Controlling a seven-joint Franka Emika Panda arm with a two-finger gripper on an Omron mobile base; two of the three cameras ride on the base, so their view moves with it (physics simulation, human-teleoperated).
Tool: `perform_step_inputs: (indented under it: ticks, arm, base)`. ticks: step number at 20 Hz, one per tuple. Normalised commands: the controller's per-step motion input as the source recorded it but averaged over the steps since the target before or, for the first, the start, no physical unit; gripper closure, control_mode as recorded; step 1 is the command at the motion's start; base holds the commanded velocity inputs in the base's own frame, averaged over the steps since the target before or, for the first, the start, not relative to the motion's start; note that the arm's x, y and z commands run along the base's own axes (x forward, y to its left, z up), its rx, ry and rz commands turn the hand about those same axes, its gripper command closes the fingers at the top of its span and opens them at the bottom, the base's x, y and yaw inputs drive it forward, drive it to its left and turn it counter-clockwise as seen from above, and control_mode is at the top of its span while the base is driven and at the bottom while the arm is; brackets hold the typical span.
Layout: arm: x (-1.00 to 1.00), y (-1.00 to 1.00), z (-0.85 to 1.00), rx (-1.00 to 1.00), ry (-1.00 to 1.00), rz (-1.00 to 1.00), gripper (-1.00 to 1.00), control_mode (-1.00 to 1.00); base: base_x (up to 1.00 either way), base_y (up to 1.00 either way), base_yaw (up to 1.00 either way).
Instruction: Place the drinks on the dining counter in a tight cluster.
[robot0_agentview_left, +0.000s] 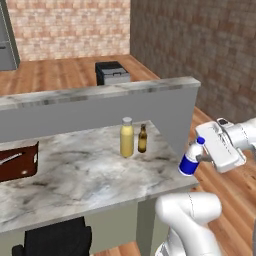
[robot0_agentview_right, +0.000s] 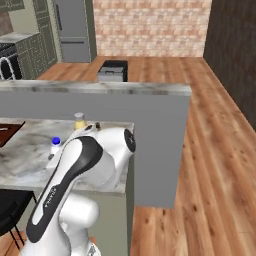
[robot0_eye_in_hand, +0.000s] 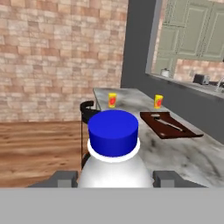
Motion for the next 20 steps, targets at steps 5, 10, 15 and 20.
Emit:
perform_step_inputs:
  ticks: [5, 10, 15, 20]
  arm:
    - [0.63, 0.0, 0.0, 0.0, 0.05, 0.08, 1.0, -1.0]
    - [0.04, -0.01, -0.01, 0.0, -0.02, 0.03, 1.0, -1.0]
    - [0.21, 0.0, -0.43, 0.0, -0.09, -0.05, 1.0, -1.0]
    - [0.41, 0.11, -0.67, -0.02, -0.02, -0.19, 1.0, -1.0]
  base:
    - [0.0, 0.0, 0.0]
    - [0.0, 0.0, 0.0]
    - [0.0, 0.0, 0.0]
    - [0.0, 0.0, 0.0]
